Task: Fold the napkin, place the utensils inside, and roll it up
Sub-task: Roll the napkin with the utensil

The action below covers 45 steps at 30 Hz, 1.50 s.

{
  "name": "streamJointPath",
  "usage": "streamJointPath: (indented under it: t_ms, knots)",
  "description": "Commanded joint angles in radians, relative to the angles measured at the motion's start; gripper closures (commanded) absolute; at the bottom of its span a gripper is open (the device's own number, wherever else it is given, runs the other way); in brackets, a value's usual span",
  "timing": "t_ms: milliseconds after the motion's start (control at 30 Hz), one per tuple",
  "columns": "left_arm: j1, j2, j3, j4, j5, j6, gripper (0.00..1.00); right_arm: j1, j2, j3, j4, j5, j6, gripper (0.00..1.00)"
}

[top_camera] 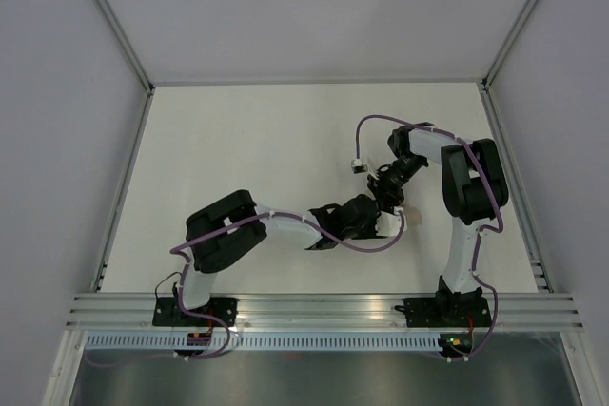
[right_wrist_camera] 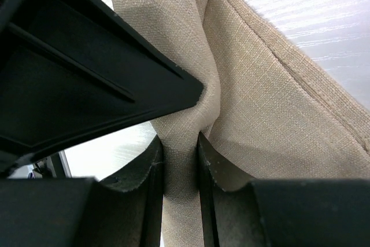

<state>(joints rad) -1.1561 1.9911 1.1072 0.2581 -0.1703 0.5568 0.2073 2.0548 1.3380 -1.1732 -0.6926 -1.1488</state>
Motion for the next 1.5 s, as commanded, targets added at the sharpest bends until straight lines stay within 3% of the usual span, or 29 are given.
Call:
streamJointPath:
  t_ms: [0,133,267,400,600,867,1100,1267,1467]
  knots:
    - [0.018,0.040,0.052,-0.138,0.092,-0.024,0.48,-0.002,0.071,-0.037,0.069,0.137,-0.048,0.94]
    - [0.044,0.054,0.086,-0.221,0.166,-0.069,0.64,0.000,0.070,-0.039,0.078,0.136,-0.040,0.92]
    - [0.059,0.066,0.117,-0.295,0.251,-0.112,0.79,-0.002,0.056,-0.037,0.079,0.130,-0.031,0.80]
    - [0.067,0.069,0.111,-0.324,0.291,-0.141,0.79,-0.005,0.007,-0.037,0.086,0.108,-0.008,0.58]
    - [0.075,0.071,0.105,-0.352,0.341,-0.172,0.79,-0.046,-0.068,0.027,0.046,0.025,0.046,0.44]
    - [0.101,0.077,0.128,-0.424,0.371,-0.219,0.79,-0.193,-0.189,0.109,0.009,-0.114,0.106,0.43]
    - [0.159,0.129,0.229,-0.601,0.501,-0.268,0.78,-0.393,-0.388,0.043,-0.028,-0.269,0.006,0.43]
    - [0.206,0.212,0.367,-0.770,0.621,-0.302,0.78,-0.431,-0.559,-0.160,0.095,-0.242,-0.037,0.42]
    - [0.239,0.287,0.442,-0.887,0.729,-0.327,0.78,-0.393,-0.910,-0.480,0.427,-0.145,0.062,0.38]
